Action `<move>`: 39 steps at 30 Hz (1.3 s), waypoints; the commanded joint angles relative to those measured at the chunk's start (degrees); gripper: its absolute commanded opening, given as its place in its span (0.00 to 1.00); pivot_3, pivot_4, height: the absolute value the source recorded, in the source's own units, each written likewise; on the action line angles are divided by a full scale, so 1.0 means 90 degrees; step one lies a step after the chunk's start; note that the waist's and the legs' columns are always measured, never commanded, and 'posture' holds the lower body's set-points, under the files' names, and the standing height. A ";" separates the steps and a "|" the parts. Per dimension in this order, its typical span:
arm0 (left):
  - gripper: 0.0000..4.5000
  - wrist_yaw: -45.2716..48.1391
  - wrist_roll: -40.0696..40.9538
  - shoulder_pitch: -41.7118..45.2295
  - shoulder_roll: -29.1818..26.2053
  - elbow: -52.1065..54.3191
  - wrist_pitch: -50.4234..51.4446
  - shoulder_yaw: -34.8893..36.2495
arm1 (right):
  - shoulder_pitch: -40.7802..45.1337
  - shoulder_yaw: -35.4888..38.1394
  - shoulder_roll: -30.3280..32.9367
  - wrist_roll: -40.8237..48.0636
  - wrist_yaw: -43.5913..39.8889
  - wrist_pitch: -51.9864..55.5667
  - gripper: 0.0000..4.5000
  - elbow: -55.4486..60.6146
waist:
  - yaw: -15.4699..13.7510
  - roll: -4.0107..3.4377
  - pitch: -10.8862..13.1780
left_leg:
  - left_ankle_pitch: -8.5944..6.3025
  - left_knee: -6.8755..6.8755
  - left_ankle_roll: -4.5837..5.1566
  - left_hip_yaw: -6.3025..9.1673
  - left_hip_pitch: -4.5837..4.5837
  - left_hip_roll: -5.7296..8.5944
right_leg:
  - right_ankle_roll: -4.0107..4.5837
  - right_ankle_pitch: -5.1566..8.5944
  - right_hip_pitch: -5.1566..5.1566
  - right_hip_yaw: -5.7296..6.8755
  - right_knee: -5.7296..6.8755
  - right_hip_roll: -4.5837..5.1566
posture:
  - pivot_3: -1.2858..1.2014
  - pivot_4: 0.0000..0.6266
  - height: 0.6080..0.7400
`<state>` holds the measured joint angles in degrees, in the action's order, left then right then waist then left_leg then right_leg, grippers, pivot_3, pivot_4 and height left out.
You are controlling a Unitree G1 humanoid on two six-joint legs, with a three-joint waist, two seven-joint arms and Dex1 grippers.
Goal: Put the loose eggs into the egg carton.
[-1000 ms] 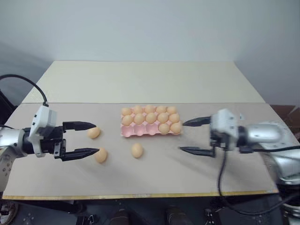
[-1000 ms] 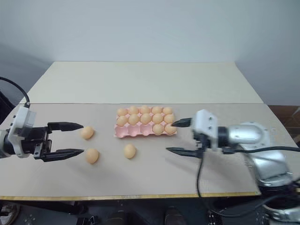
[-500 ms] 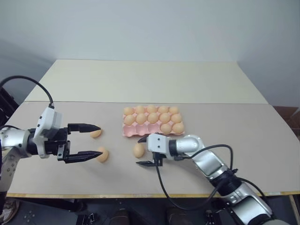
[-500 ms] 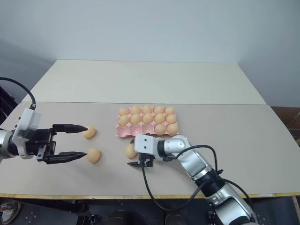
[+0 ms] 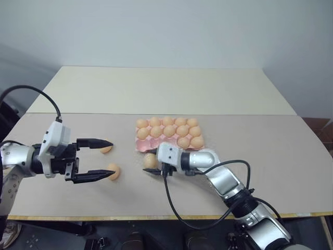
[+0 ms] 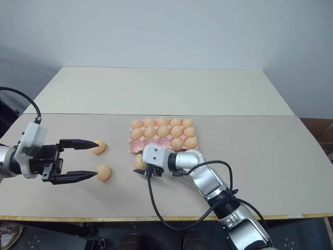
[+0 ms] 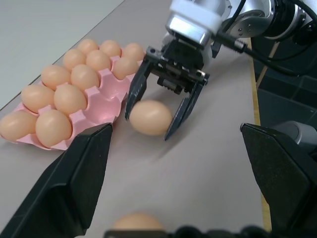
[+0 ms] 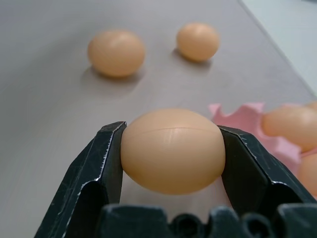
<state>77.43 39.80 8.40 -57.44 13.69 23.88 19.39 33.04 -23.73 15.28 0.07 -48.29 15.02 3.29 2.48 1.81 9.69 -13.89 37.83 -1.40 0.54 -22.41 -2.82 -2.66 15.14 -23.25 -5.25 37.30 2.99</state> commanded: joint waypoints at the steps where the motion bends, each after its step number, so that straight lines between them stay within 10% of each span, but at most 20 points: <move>1: 1.00 -0.0126 0.0138 0.0207 0.0032 0.0035 -0.0023 0.0183 | 0.0192 0.0552 0.0008 0.0108 0.0392 0.0227 0.65 0.0396 | -0.0002 0.0000 0.0000 | 0.0000 0.0000 0.0000 0.0000 0.0001 0.0000 | 0.0000 0.0000 0.0002 0.0000 0.0000 0.0000 | 0.52 0.24 1.00; 9: 1.00 -0.0145 0.0100 0.0320 0.0109 -0.0032 -0.0083 0.0051 | 0.0526 0.0705 0.0262 -0.0454 0.1049 0.0058 0.65 -0.0666 | 0.0018 0.0000 0.0000 | 0.0000 0.0000 0.0000 -0.0001 0.0002 0.0001 | 0.0001 0.0001 0.0001 -0.0001 -0.0002 0.0000 | 0.52 0.24 1.00; 15: 1.00 -0.0141 0.0071 0.0336 0.0099 -0.0041 -0.0122 0.0066 | 0.0523 0.0822 0.0275 -0.0312 0.1034 0.0211 0.99 -0.0324 | 0.0034 0.0000 0.0000 | 0.0000 0.0000 0.0000 -0.0001 -0.0001 0.0000 | 0.0002 0.0000 -0.0002 -0.0003 0.0000 0.0000 | 0.52 0.24 1.00; 22: 1.00 -0.0148 0.0075 0.0287 0.0069 -0.0090 -0.0133 0.0189 | 0.0125 0.1655 0.0957 0.0817 0.0273 0.0793 0.99 0.1176 | -0.0028 0.0000 0.0000 | 0.0000 -0.0001 0.0000 0.0002 -0.0005 0.0000 | 0.0001 0.0001 0.0000 0.0003 -0.0006 0.0002 | 0.52 0.24 1.00; 33: 1.00 0.0019 -0.0137 0.0078 -0.0251 -0.0644 -0.0317 0.0818 | -0.1200 0.4259 0.3890 0.3632 -0.2306 0.1536 0.99 0.2293 | -0.0002 0.0000 0.0001 | 0.0000 -0.0001 0.0000 0.0001 0.0003 0.0001 | 0.0000 0.0001 0.0012 0.0003 -0.0012 0.0003 | 0.52 0.24 1.00; 39: 1.00 0.0254 -0.0126 0.0032 -0.0405 -0.0838 -0.0260 0.0821 | -0.1352 0.4240 0.4195 0.3593 -0.2363 0.1232 0.99 0.2053 | 0.0038 0.0000 0.0001 | 0.0000 -0.0001 0.0001 -0.0006 0.0014 -0.0002 | 0.0000 0.0002 0.0015 -0.0007 -0.0011 -0.0001 | 0.52 0.24 1.00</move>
<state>79.04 38.34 8.41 -59.57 6.10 21.57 25.21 20.33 13.86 52.56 31.70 -69.72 27.67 21.10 2.82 1.81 9.70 -13.89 37.82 -1.39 0.48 -22.30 -2.83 -2.66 15.16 -23.12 -5.31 37.20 2.99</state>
